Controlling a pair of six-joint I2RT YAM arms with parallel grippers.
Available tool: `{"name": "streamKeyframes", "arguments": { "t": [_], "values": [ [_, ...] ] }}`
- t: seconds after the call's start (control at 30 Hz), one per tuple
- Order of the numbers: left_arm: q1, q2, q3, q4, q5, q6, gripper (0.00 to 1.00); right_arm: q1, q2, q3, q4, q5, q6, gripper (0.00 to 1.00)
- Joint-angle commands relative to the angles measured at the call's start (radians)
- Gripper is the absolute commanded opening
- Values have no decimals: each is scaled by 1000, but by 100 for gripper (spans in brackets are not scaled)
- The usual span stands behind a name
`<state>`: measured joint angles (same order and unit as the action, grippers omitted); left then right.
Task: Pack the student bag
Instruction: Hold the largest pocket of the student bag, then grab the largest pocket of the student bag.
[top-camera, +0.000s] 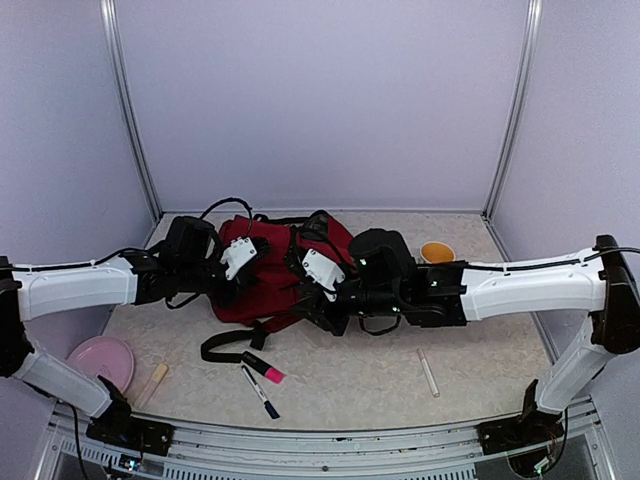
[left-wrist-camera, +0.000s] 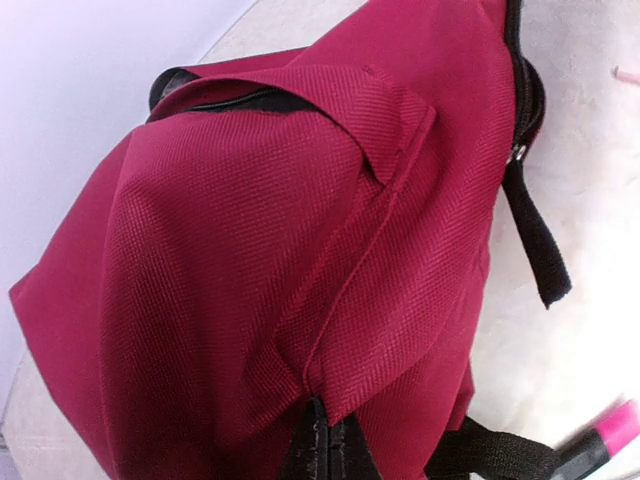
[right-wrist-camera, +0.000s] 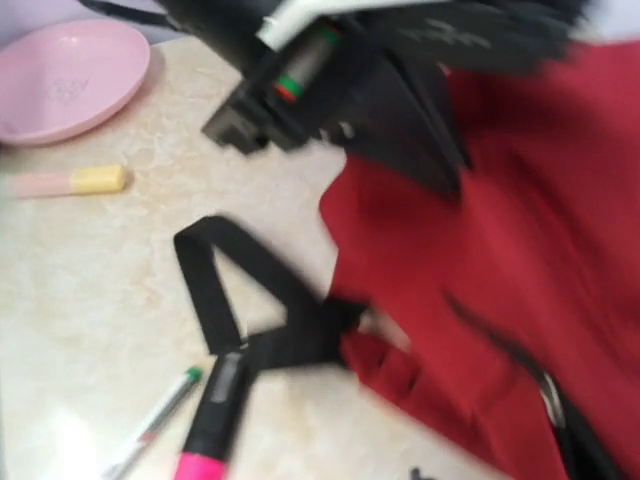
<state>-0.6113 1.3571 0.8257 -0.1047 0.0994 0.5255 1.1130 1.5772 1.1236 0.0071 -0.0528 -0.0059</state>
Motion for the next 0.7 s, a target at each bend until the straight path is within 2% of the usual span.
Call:
{"name": "streamKeyframes", "arguments": {
  "t": [0.0,0.17,0.27,0.33,0.4,0.47,0.53,0.6,0.67],
  "values": [
    [-106,-5,53,28,63,-242,0,41,58,-34,131,180,-227,44],
    [-159,22,65,22,58,-332,0,44,40,-143,280,213,-274,48],
    [-164,31,74,44,58,-354,0,44,25,-129,222,261,-174,49],
    [-174,35,84,52,65,-375,0,40,-8,-111,130,302,-15,51],
    [-188,35,81,70,70,-391,0,22,-58,-113,63,312,222,51],
    [-208,36,72,96,74,-399,0,-11,-116,-149,14,269,511,50],
    [-225,42,64,116,78,-402,0,-28,-144,-187,-14,231,723,50],
    [-234,55,62,127,82,-404,0,-28,-140,-195,-53,220,848,52],
    [-240,65,68,128,83,-403,0,-28,-106,-164,-93,203,918,57]
  ]
}}
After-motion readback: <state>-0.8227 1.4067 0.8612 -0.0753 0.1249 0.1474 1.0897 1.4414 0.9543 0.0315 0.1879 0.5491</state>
